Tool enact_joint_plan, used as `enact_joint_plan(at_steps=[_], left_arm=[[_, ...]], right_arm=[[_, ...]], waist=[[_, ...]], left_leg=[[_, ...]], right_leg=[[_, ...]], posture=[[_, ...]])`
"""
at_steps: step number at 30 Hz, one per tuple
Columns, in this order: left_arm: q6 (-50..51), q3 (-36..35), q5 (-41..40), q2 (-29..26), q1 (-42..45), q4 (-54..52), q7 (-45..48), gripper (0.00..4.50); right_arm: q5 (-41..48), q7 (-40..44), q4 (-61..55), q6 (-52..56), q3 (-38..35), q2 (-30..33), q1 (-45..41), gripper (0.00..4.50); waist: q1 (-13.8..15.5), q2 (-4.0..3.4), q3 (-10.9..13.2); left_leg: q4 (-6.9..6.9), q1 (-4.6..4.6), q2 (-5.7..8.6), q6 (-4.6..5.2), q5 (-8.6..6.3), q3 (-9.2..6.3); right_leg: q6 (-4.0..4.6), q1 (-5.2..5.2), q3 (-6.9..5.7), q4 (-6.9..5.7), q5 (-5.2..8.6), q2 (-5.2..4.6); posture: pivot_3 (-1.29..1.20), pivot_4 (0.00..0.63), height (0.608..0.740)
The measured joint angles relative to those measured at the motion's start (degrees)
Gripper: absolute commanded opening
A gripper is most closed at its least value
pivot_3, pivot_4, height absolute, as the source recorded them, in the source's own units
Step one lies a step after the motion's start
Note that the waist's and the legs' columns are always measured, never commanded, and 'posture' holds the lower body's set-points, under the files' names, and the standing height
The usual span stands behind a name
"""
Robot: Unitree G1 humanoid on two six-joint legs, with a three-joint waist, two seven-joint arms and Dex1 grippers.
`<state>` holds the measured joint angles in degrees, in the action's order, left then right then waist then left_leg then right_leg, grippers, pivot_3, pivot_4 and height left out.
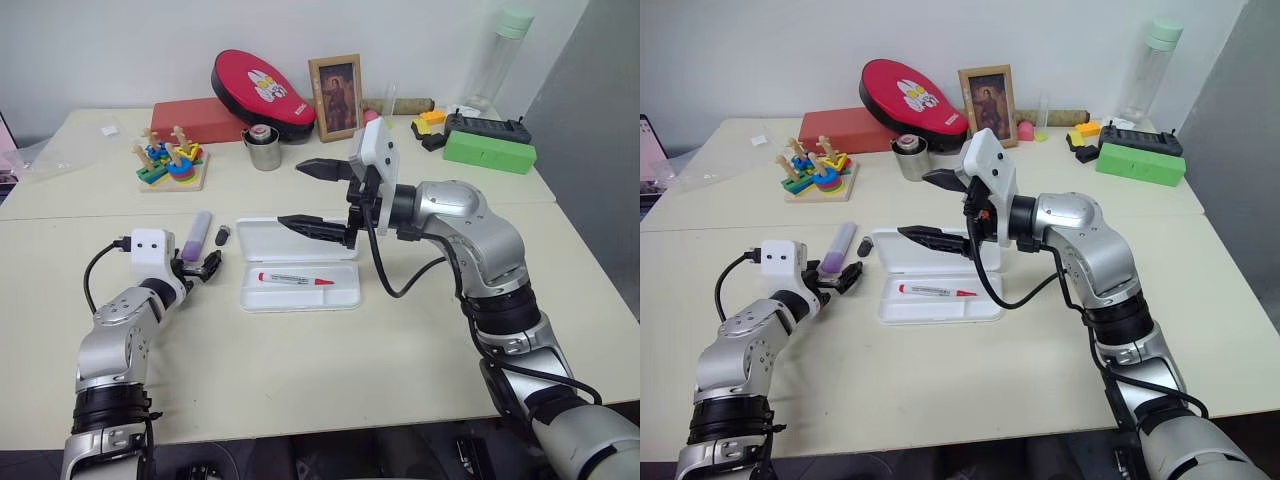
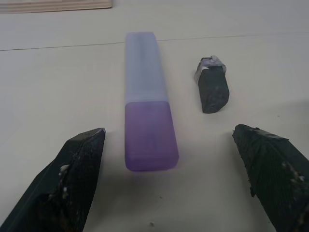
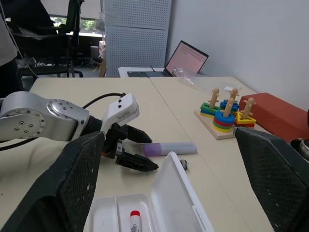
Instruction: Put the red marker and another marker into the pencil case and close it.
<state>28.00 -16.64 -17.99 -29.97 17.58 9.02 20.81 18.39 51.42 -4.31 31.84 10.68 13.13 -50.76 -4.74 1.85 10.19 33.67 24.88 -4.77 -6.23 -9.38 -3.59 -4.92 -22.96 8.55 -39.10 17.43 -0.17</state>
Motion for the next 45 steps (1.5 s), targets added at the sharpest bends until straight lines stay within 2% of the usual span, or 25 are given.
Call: enact_joint_plan(at_steps=[1, 4, 13, 17, 22, 25, 30, 33, 34, 36, 37, 39, 42, 45], left_arm=[[0.0, 0.07, 0.21, 0.0, 0.41, 0.55, -0.15, 4.5], [-0.09, 0.47, 1.3, 0.04, 1.51, 2.42, -1.21, 4.01], [-1.71, 0.47, 2.11, 1.07, 2.84, 4.55, -2.72, 1.98], [-2.49, 0.46, 2.23, 1.27, 2.95, 5.06, -2.95, 1.3], [-4.43, -1.19, 1.44, 2.5, 3.77, 6.87, -4.18, 1.23], [-8.24, -4.53, -1.1, 4.28, 5.43, 6.26, -4.77, 1.23], [-8.86, -6.79, -12.4, 4.38, 8.1, -8.62, 2.83, 1.23], [-3.57, -5.53, -20.27, -0.53, 8.18, -19.08, 10.39, 1.23], [-1.03, -2.69, -22.22, -4.74, 7.53, -23.1, 15.33, 1.23], [1.13, 1.0, -22.99, -8.67, 6.81, -27.12, 20.88, 1.23], [2.6, 4.94, -22.88, -13.55, 5.21, -29.56, 26.32, 1.23], [3.49, 8.66, -21.58, -17.5, 2.57, -30.61, 31.7, 1.23], [0.73, 15.58, -14.76, -23.19, 0.21, -28.77, 38.45, 1.23], [-4.0, 20.02, -8.44, -24.13, 0.22, -23.33, 42.66, 1.23]], right_arm=[[0.1, -0.19, 0.0, 0.0, 0.07, -0.03, 0.0, 4.46], [0.63, -0.26, 0.0, 0.0, 0.23, -0.23, 0.0, 4.5], [0.88, -0.28, 0.0, 0.01, 0.43, -0.06, -0.02, 4.5], [0.89, -0.28, 0.0, 0.01, 0.43, -0.04, -0.02, 4.5], [0.95, -0.23, 0.0, 0.0, 0.43, 0.14, -0.04, 4.5], [1.93, 0.18, -0.08, 0.11, -0.41, 1.82, -0.03, 4.5], [7.63, 2.57, -1.49, 2.66, -6.01, 6.68, -0.02, 4.5], [11.88, 4.91, -3.44, 4.9, -9.29, 10.82, 0.58, 4.5], [12.78, 5.82, -4.24, 5.42, -10.58, 13.16, 1.43, 4.5], [13.39, 6.22, -4.49, 5.83, -11.85, 15.22, 2.67, 4.5], [13.37, 6.86, -5.08, 5.87, -11.8, 17.48, 4.43, 4.5], [13.22, 7.4, -5.39, 6.05, -11.91, 19.94, 7.06, 4.5], [13.32, 7.21, -7.14, 6.26, -11.76, 20.92, 8.91, 4.5], [14.2, 6.58, -10.56, 6.97, -11.79, 21.91, 9.98, 4.5]], waist=[[0.0, 0.0, 0.0], [-0.01, 0.0, 0.0], [0.02, 0.0, 0.0], [0.01, 0.0, 0.0], [0.05, 0.0, 0.0], [0.16, 0.0, 0.0], [1.12, 0.03, 0.02], [1.31, 0.01, 0.03], [1.28, 0.0, 0.03], [1.28, -0.08, 0.08], [1.26, -0.08, 0.08], [1.03, -0.26, 0.19], [0.27, -0.43, 0.32], [0.07, -0.46, 0.34]], left_leg=[[0.0, 0.0, 0.0, 0.0, 0.0, 0.0], [0.0, 0.0, 0.0, 0.0, 0.0, -0.01], [0.03, -0.01, 0.01, 0.0, 0.0, -0.07], [0.03, -0.01, 0.01, 0.0, 0.0, -0.1], [0.04, -0.01, 0.01, 0.0, 0.0, -0.12], [0.04, 0.0, 0.01, -0.01, 0.01, -0.16], [0.04, 0.04, 0.02, -0.01, 0.01, -0.19], [0.03, -0.02, 0.03, -0.01, 0.0, -0.19], [0.03, -0.02, 0.02, 0.0, 0.0, -0.2], [0.04, -0.08, 0.05, 0.0, 0.0, -0.19], [0.04, -0.07, 0.03, 0.0, 0.0, -0.18], [0.04, -0.1, 0.04, 0.01, 0.0, -0.12], [0.04, -0.09, 0.02, 0.01, 0.0, -0.13], [0.04, -0.07, 0.01, 0.01, 0.0, -0.13]], right_leg=[[0.0, 0.0, 0.0, 0.0, 0.0, 0.0], [0.0, 0.01, 0.0, 0.0, 0.0, 0.0], [0.0, 0.08, -0.06, 0.0, 0.0, -0.01], [0.0, 0.11, -0.09, 0.0, 0.0, -0.01], [0.0, 0.12, -0.12, 0.0, 0.0, 0.0], [0.0, 0.15, -0.16, 0.03, 0.0, 0.0], [0.0, 0.22, -0.21, 0.09, 0.0, -0.03], [-0.01, 0.28, -0.2, 0.11, 0.0, -0.04], [-0.01, 0.28, -0.22, 0.13, 0.01, -0.02], [-0.02, 0.33, -0.18, 0.15, 0.02, -0.05], [-0.07, 0.32, -0.19, 0.17, 0.07, -0.02], [-0.08, 0.3, -0.12, 0.15, 0.14, -0.04], [-0.17, 0.22, -0.1, 0.11, 0.19, 0.0], [-0.17, 0.22, -0.1, 0.12, 0.21, 0.0]], posture=[[0.0, 0.15, 0.74], [0.0, 0.15, 0.74], [0.0, 0.15, 0.74], [0.0, 0.15, 0.74], [0.0, 0.15, 0.74], [0.0, 0.15, 0.74], [0.0, 0.15, 0.74], [0.0, 0.15, 0.74], [0.0, 0.15, 0.74], [0.0, 0.15, 0.74], [0.0, 0.15, 0.74], [0.0, 0.15, 0.74], [0.0, 0.15, 0.74], [0.0, 0.15, 0.74]])
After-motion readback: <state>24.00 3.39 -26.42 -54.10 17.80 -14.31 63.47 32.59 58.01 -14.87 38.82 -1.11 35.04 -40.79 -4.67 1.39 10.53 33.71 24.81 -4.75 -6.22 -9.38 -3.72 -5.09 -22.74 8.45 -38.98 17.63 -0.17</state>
